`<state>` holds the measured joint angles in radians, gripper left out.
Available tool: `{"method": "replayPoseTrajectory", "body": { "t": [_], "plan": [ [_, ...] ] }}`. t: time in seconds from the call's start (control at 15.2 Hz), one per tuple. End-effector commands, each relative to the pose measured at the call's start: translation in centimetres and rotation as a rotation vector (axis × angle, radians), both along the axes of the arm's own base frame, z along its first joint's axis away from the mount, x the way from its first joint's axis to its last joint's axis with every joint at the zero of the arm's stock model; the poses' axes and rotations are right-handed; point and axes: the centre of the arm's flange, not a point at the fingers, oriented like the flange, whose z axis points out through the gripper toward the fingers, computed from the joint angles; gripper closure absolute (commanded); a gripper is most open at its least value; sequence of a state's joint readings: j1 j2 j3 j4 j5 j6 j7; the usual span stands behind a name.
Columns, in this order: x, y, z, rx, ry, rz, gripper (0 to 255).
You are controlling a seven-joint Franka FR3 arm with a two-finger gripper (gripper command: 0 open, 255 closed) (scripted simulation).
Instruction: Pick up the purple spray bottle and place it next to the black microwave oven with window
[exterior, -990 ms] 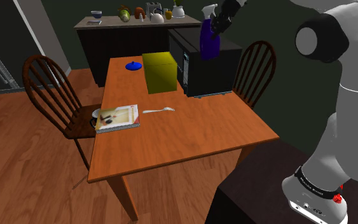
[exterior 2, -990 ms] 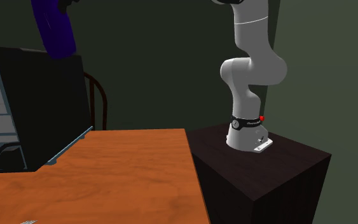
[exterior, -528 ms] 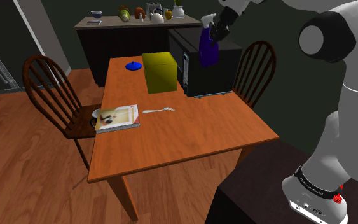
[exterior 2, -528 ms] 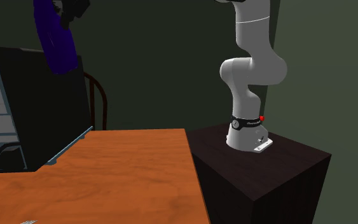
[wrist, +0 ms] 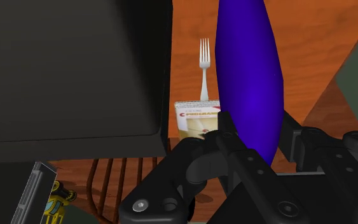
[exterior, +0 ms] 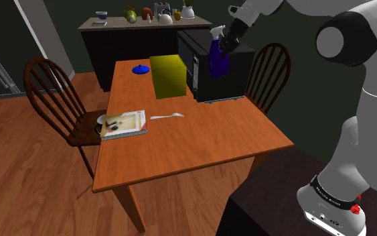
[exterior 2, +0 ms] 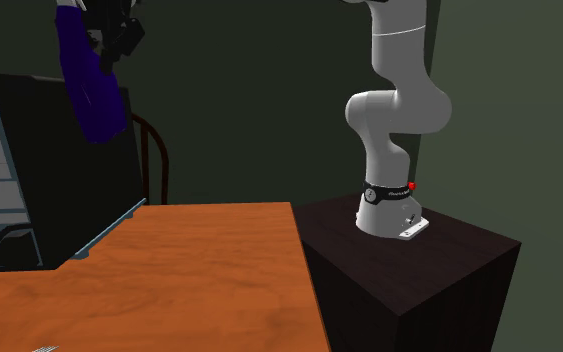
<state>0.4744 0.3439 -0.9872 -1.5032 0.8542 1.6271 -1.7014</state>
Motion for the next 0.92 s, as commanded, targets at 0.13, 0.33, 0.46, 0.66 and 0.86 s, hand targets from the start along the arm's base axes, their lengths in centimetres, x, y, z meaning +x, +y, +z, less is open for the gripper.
{"method": "replayPoseTrajectory", "body": {
  "t": [0.13,0.33,0.46,0.66,0.86],
  "plan": [
    [-0.1,0.0,-2.1,0.0,0.0,0.0,255],
    [-0.1,0.0,-3.7,0.0,0.0,0.0,255],
    [-0.1,0.0,-4.7,0.0,0.0,0.0,255],
    [-0.1,0.0,-6.3,0.0,0.0,0.0,255],
    [-0.1,0.0,-7.9,0.0,0.0,0.0,255]
  ]
}}
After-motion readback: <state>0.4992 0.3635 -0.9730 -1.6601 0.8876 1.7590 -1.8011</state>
